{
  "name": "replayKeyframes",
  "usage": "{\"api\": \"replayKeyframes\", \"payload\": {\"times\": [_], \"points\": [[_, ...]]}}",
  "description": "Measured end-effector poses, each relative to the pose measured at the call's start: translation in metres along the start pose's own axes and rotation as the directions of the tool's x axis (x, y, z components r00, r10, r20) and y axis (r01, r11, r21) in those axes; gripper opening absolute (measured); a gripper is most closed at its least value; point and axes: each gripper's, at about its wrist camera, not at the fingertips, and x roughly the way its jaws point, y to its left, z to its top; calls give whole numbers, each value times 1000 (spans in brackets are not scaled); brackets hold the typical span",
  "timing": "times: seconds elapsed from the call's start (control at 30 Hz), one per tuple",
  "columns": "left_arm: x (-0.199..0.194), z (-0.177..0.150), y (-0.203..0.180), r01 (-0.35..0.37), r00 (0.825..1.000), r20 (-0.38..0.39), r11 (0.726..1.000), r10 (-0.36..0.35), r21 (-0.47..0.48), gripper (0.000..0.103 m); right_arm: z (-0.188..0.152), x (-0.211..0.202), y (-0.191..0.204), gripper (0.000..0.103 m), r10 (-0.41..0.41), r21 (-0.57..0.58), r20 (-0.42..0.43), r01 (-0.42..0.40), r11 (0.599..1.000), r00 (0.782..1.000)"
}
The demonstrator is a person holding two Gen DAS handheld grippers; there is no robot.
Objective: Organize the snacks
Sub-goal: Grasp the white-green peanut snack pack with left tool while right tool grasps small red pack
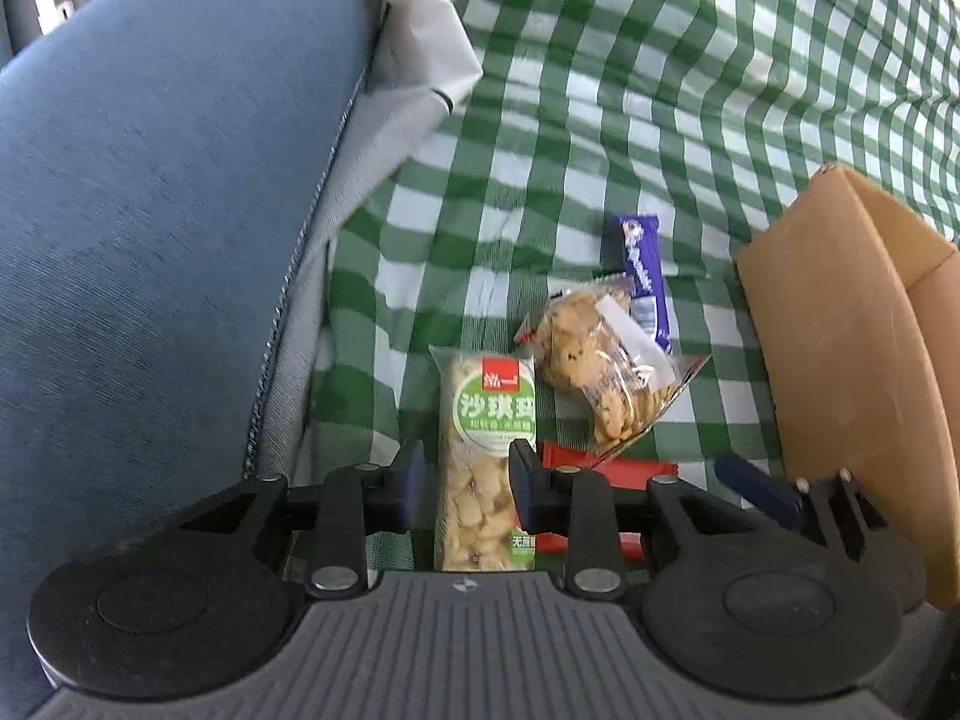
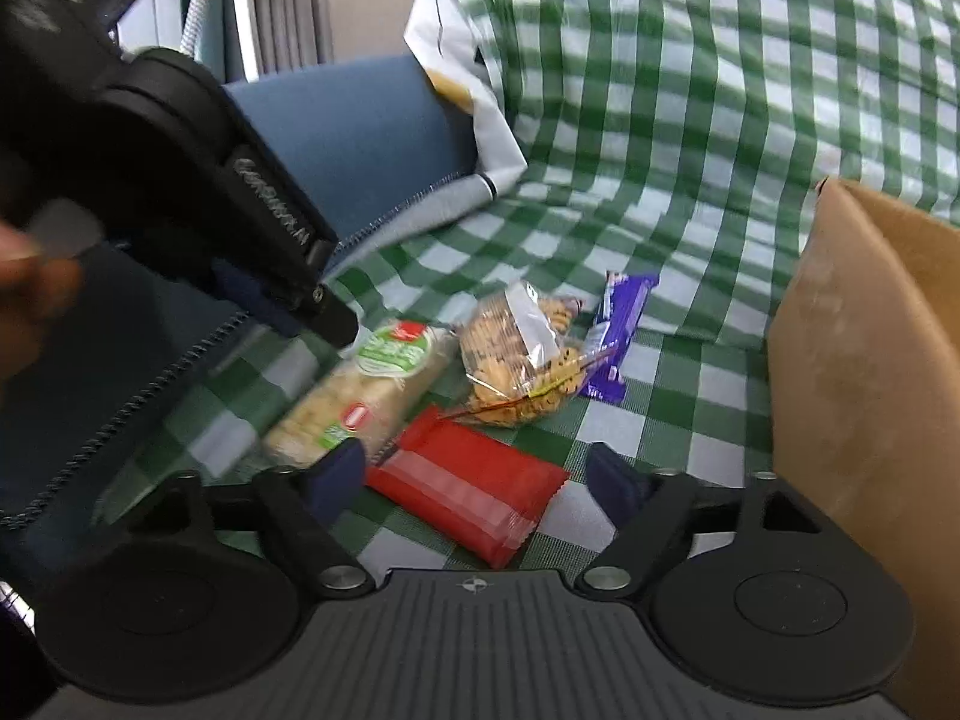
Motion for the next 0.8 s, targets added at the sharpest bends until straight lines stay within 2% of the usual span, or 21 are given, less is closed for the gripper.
{"api": "replayKeyframes", "payload": {"times": [0.1, 0.23, 0.33, 0.43, 0.53, 0.6, 0.8], "points": [[7, 0, 0, 14, 1000, -26, 1000, -15, -14, 34, 1, 16, -1, 91, 10, -22, -5, -10, 1000, 1000], [15, -1, -2, 14, 998, -55, 1000, -14, -11, 45, 4, 27, 3, 99, 36, -58, -16, -37, 998, 999], [20, -2, -4, 12, 997, -80, 1000, -12, 1, 48, 4, 37, 1, 100, 44, -58, -42, -47, 997, 998], [24, -3, -4, 5, 996, -94, 1000, -4, 9, 49, 2, 49, -3, 100, 60, -42, -106, -65, 997, 993], [27, -3, -5, 2, 994, -106, 1000, 0, 18, 49, -1, 49, 2, 100, 51, -82, -110, -60, 995, 993], [28, -4, -6, -2, 994, -112, 1000, 6, 29, 49, 0, 47, 4, 96, 69, -85, -117, -79, 993, 991], [33, -5, -8, -29, 992, -119, 999, 34, 41, 50, -4, 31, 15, 74, 71, -144, -109, -87, 986, 991]]}}
